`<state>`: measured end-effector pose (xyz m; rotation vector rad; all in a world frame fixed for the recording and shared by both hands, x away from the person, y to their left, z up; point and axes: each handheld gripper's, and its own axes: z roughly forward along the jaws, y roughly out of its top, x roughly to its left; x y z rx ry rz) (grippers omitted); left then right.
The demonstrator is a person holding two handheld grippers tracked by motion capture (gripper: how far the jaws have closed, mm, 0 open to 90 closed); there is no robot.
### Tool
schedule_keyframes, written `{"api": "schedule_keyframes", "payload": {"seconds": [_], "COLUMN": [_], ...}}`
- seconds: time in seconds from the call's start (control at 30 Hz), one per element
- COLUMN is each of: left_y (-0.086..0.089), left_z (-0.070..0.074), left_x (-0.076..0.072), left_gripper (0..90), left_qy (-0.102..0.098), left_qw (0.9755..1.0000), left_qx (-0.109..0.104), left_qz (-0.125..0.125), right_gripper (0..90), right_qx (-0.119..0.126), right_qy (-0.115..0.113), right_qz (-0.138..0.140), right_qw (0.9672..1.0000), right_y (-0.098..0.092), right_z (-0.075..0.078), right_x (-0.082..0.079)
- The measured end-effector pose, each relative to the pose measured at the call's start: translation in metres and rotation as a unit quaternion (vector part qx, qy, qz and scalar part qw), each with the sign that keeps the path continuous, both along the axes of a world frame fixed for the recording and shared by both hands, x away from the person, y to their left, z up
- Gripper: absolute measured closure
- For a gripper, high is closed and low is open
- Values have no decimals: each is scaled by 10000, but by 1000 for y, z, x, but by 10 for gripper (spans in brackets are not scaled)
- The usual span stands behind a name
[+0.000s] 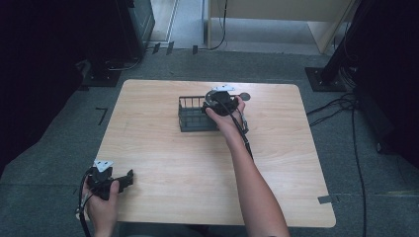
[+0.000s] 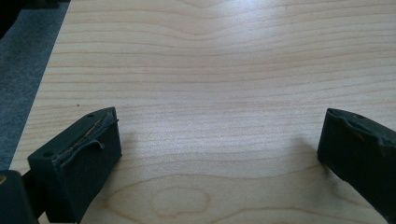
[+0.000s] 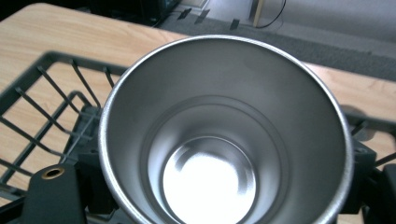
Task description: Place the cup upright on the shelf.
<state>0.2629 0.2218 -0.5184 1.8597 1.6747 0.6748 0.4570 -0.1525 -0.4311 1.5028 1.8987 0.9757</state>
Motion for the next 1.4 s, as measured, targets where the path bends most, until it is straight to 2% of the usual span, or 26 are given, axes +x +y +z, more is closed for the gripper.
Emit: {"api": "schedule_keyframes", "payload": {"seconds": [0.17, 0.33, 0.4, 0.47, 0.53, 0.7, 1.17, 1.4], "left_y": [0, 0, 0, 0, 0, 0, 0, 0], "left_z": [0, 0, 0, 0, 0, 0, 0, 0], "left_x": [0, 0, 0, 0, 0, 0, 0, 0], "left_gripper": [0, 0, 0, 0, 0, 0, 0, 0], "left_qy": [1, 1, 3, 1, 3, 3, 1, 3], "left_qw": [10000, 10000, 10000, 10000, 10000, 10000, 10000, 10000], "left_qx": [0, -2, 0, -1, 1, 1, -2, 1], "left_qz": [1, 1, 0, 1, 0, -1, 1, 0], "right_gripper": [183, 179, 121, 109, 94, 90, 93, 97], "right_qx": [-97, -27, -27, 21, -35, -31, -16, -94], "right_qy": [150, 148, 273, 350, 377, 340, 170, 98], "right_qz": [107, 141, 199, 286, 278, 163, 146, 188], "right_qw": [9998, 9998, 9994, 9990, 9989, 9993, 9997, 9997], "right_y": [1, -1, -1, -3, -3, -9, -26, -33], "right_z": [-8, -8, -7, -6, -5, -1, 8, 12], "right_x": [0, 0, 0, -1, -4, -10, -36, -51]}}
